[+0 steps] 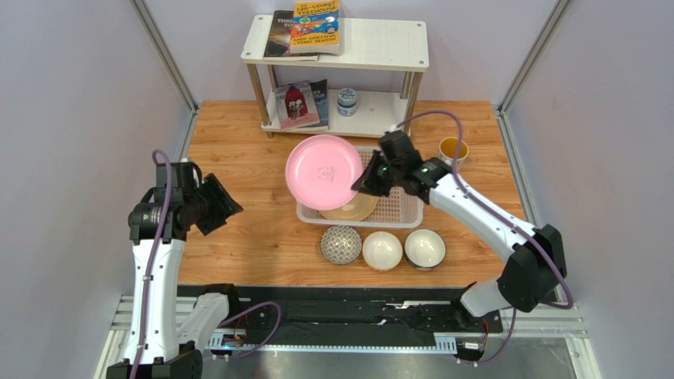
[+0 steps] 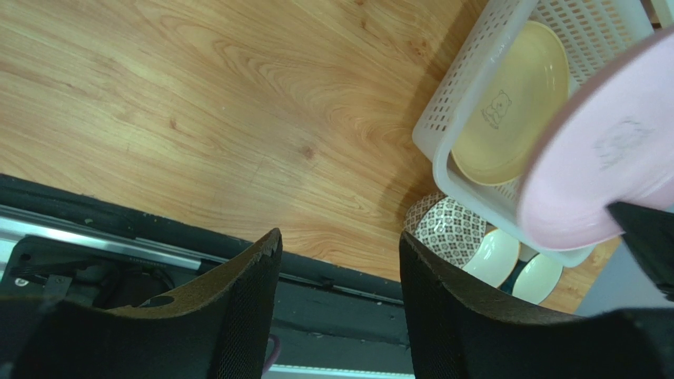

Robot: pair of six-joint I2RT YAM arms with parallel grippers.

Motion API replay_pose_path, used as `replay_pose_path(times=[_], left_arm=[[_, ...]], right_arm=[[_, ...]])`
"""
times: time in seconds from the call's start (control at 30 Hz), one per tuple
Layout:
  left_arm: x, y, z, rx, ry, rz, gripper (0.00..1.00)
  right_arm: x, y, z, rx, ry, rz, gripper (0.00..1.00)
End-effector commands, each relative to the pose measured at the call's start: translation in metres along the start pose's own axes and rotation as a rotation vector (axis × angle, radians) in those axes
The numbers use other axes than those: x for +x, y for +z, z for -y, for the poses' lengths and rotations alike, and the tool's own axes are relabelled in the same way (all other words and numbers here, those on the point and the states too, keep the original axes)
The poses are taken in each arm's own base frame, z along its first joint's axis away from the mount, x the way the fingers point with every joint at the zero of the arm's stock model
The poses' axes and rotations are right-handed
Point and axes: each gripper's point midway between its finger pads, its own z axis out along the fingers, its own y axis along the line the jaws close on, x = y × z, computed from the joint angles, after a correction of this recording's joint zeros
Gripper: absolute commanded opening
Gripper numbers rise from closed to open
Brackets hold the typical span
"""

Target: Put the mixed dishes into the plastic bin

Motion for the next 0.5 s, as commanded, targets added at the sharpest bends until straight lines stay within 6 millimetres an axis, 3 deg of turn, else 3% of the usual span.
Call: replay_pose_path(times=[0.0, 0.1, 0.17, 0.47], left_arm=[[0.0, -0.001, -0.004, -0.021, 0.004, 0.0, 0.62], [0.005, 0.0, -0.004, -0.001, 0.002, -0.005, 0.61], [0.006, 0.0, -0.004, 0.002, 0.001, -0.001, 0.61], [0.008, -0.002, -0.004, 0.006, 0.016, -0.007, 0.6]], right_arm=[[-0.053, -0.035, 0.035, 0.032, 0.027, 0.132, 0.0], [-0.062, -0.034, 0.063, 0.107, 0.028, 0.116, 0.0], [-0.059, -0.03, 0.072, 0.136, 0.02, 0.097, 0.0], [-0.028, 0.01, 0.103, 0.192, 0.067, -0.037, 0.0]])
